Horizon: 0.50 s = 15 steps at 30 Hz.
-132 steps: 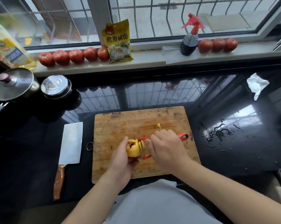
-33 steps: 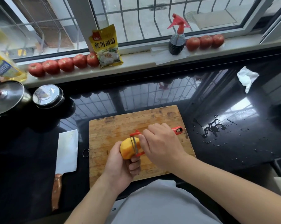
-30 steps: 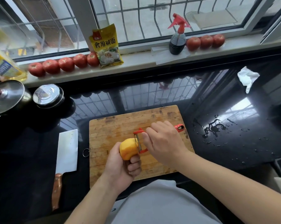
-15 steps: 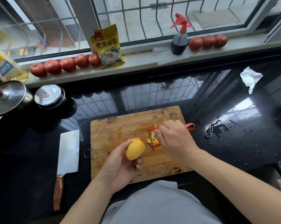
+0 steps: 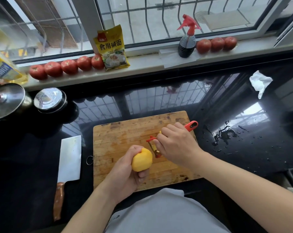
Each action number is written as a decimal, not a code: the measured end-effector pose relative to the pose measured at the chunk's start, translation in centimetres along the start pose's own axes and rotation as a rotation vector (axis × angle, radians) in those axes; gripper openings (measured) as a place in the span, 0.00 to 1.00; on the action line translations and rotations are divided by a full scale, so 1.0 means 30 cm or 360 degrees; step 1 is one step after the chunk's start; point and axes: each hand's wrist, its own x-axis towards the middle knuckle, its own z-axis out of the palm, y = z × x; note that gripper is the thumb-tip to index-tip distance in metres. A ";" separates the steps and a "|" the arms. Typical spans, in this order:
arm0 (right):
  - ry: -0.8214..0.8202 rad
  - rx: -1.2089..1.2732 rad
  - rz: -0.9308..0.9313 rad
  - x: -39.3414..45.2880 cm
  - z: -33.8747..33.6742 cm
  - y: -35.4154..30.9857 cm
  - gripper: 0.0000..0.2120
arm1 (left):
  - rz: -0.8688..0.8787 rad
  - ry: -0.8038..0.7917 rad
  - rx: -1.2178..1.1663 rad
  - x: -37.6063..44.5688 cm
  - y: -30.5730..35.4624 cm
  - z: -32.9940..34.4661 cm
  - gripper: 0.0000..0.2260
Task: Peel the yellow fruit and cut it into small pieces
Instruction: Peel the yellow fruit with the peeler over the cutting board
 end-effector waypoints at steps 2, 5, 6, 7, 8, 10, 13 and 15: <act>-0.0283 -0.0104 0.0170 0.004 0.063 0.033 0.23 | -0.0025 -0.0097 0.0020 -0.005 -0.002 0.006 0.07; -0.0493 -0.0151 0.0585 0.004 0.109 0.089 0.23 | -0.0057 -0.0110 -0.0069 -0.002 0.001 0.010 0.09; -0.0515 -0.0155 0.0648 0.003 0.111 0.098 0.22 | -0.0074 -0.0104 -0.0145 -0.001 0.003 0.005 0.09; -0.0509 -0.0160 0.0667 0.000 0.112 0.102 0.20 | -0.0089 -0.0110 -0.0217 0.001 0.003 -0.002 0.10; -0.0454 -0.0162 0.0639 -0.005 0.110 0.101 0.19 | -0.0097 -0.0123 -0.0270 0.002 0.002 -0.011 0.11; -0.0348 -0.0182 0.0567 -0.014 0.103 0.104 0.14 | -0.0105 -0.0138 -0.0316 0.002 -0.001 -0.023 0.15; -0.0623 -0.0317 0.0578 -0.018 0.099 0.126 0.07 | -0.0083 -0.0155 -0.0355 0.006 -0.009 -0.029 0.22; -0.0624 -0.0410 0.0596 -0.022 0.087 0.122 0.04 | -0.0050 -0.0113 -0.0284 0.008 -0.016 -0.032 0.24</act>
